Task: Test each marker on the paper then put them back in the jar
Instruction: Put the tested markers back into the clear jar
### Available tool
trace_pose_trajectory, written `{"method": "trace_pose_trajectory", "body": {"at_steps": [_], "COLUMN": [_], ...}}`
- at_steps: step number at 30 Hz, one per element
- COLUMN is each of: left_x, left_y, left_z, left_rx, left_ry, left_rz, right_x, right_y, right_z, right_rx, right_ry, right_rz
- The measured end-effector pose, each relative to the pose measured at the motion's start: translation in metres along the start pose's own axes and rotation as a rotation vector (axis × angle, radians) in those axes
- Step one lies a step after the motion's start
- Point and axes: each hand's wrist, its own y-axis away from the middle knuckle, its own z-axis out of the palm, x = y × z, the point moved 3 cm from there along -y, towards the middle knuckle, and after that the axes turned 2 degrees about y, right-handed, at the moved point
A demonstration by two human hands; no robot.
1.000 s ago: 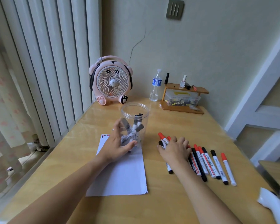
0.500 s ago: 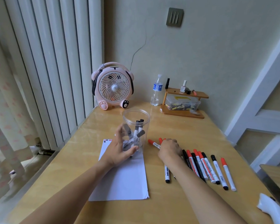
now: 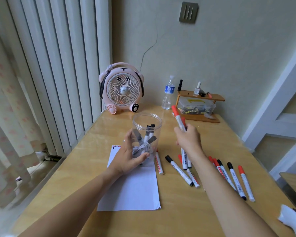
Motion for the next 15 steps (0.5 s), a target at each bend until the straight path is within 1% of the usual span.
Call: {"method": "trace_pose_trajectory", "body": {"at_steps": [2,4,6,8,10,12,15], "left_x": [-0.002,-0.003,-0.004,-0.005,-0.005,-0.004,-0.004], "left_y": [0.000,-0.001,0.000,0.000,0.000,0.000,0.002], "left_z": [0.000,0.000,-0.001,-0.001,-0.001,-0.001,0.000], "left_rx": [0.003,0.006,0.008,0.013,0.023,0.029,0.031], "left_ry": [-0.006,-0.013,-0.025,-0.029,-0.027,-0.021,-0.025], "left_rz": [0.001,0.003,0.002,0.002,0.002,0.004,-0.003], "right_x": [-0.031,-0.067,-0.099,-0.122,-0.133,-0.133,-0.119], "right_y": [-0.003,-0.002,0.002,0.004,0.006,0.006,0.002], "right_z": [-0.018,-0.034,-0.041,-0.033,-0.014,0.011,0.040], "right_rx": [0.159,0.250,0.267,0.238,0.220,0.162,-0.020], "right_ry": [-0.203,-0.433,-0.639,-0.802,-0.828,-0.785,-0.656], "right_rz": [-0.151,-0.326,-0.473,-0.562,-0.594,-0.570,-0.456]}}
